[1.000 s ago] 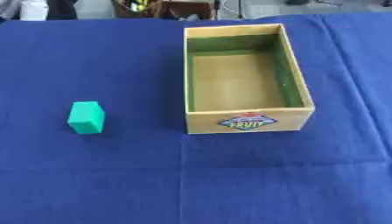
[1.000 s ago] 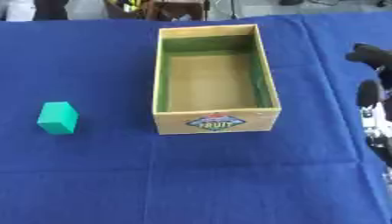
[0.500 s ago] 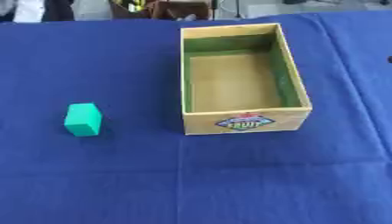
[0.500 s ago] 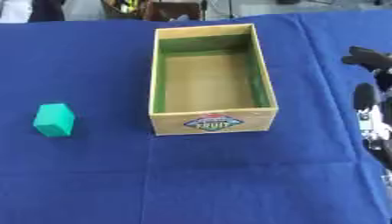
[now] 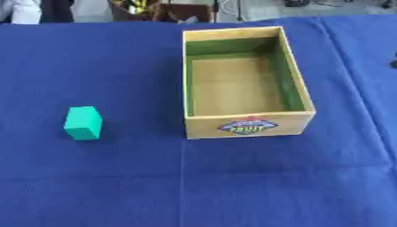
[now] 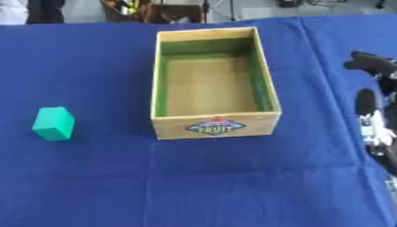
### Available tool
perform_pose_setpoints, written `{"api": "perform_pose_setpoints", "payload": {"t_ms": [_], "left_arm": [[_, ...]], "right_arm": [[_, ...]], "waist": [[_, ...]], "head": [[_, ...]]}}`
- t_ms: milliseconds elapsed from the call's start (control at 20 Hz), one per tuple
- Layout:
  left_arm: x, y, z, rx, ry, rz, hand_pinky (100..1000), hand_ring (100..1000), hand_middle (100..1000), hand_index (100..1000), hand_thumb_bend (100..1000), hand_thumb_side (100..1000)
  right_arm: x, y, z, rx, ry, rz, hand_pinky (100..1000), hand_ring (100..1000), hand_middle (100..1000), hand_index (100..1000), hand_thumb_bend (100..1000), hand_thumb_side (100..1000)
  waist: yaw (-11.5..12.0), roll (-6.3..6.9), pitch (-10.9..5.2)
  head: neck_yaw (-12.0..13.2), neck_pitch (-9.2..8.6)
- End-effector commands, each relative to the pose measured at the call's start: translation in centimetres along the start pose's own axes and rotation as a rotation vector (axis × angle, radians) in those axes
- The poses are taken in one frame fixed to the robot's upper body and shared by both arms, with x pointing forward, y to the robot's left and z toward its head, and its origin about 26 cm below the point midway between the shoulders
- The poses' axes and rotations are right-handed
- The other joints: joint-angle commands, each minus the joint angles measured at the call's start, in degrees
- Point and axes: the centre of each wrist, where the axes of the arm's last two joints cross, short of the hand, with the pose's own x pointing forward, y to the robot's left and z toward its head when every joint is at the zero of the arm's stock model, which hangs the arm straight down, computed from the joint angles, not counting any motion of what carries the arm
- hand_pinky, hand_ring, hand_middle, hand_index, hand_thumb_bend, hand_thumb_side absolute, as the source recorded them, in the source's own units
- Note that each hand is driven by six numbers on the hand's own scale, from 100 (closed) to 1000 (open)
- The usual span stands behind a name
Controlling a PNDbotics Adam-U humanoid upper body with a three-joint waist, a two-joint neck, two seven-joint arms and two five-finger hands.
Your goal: Pick up objects on the table and place them in the box.
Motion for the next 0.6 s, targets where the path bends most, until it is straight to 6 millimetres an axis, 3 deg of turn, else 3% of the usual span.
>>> {"api": "perform_pose_setpoints", "payload": {"t_ms": [50,600], "left_arm": [[-0.8,1.2,-0.6,-0.054,-0.020,-0.073,742,821,869,1000,579,921],[-1.6,2.8,-2.6,-0.128,-0.070,-0.110,773,856,895,1000,595,866]], "right_arm": [[0.3,-0.3,-0.4,0.014,-0.023,0.017,891,881,705,846,100,761],[0.3,-0.1,-0.3,0.025,-0.020,0.012,893,882,704,846,100,763]], "waist": [[-0.07,0.05,-0.71],[-0.45,0.06,-0.59]], "head": [[0.36,-0.74],[0.05,-1.52]]}}
